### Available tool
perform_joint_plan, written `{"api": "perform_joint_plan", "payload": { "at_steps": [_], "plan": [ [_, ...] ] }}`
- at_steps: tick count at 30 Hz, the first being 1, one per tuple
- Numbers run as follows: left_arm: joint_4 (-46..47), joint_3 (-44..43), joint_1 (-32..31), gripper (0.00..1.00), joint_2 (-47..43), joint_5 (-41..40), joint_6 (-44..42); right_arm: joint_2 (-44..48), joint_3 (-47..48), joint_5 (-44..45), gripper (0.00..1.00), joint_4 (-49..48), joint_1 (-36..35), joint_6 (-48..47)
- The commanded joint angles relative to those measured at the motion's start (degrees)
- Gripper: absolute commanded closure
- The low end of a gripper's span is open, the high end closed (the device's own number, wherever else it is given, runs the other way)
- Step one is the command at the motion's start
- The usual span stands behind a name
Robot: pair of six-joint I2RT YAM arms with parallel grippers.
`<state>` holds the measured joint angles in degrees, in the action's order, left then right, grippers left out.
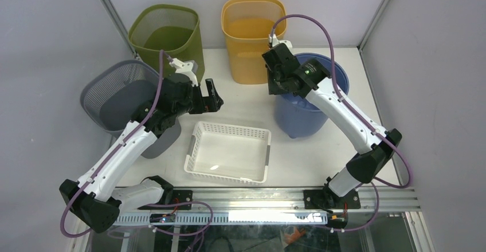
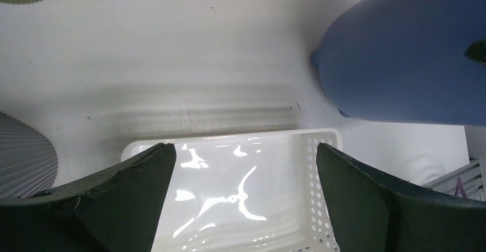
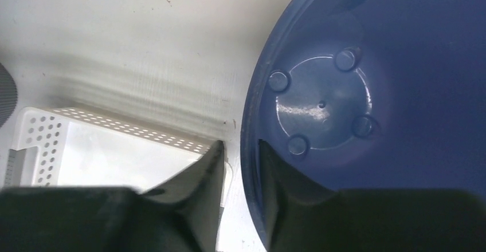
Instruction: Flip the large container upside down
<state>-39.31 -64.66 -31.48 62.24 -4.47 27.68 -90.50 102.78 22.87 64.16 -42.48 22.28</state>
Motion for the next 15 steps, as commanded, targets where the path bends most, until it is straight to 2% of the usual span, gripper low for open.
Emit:
{"api": "perform_joint_plan", "payload": {
  "at_steps": [1,4,10,15],
  "plan": [
    [0.6,0.4,-0.2,0.01,-1.8,-0.8,0.5,-0.2,0.3,1.8,0.75,-1.6,-0.2,0.3],
    [0.6,0.2,-0.2,0.01,-2.1,-0.8,0.5,0.1,1.4,2.0,1.0,-2.2,-0.2,0.7],
    [0.0,-1.3,-0.2,0.01,-2.5,-1.0,-1.1,1.4,5.6,0.7,1.0,-3.7,0.7,1.0],
    [-1.6,-4.0,-0.2,0.01,-3.3,-2.9,-2.7,8.7,0.3,-8.2,1.0,-14.5,5.5,3.2]
  ]
}}
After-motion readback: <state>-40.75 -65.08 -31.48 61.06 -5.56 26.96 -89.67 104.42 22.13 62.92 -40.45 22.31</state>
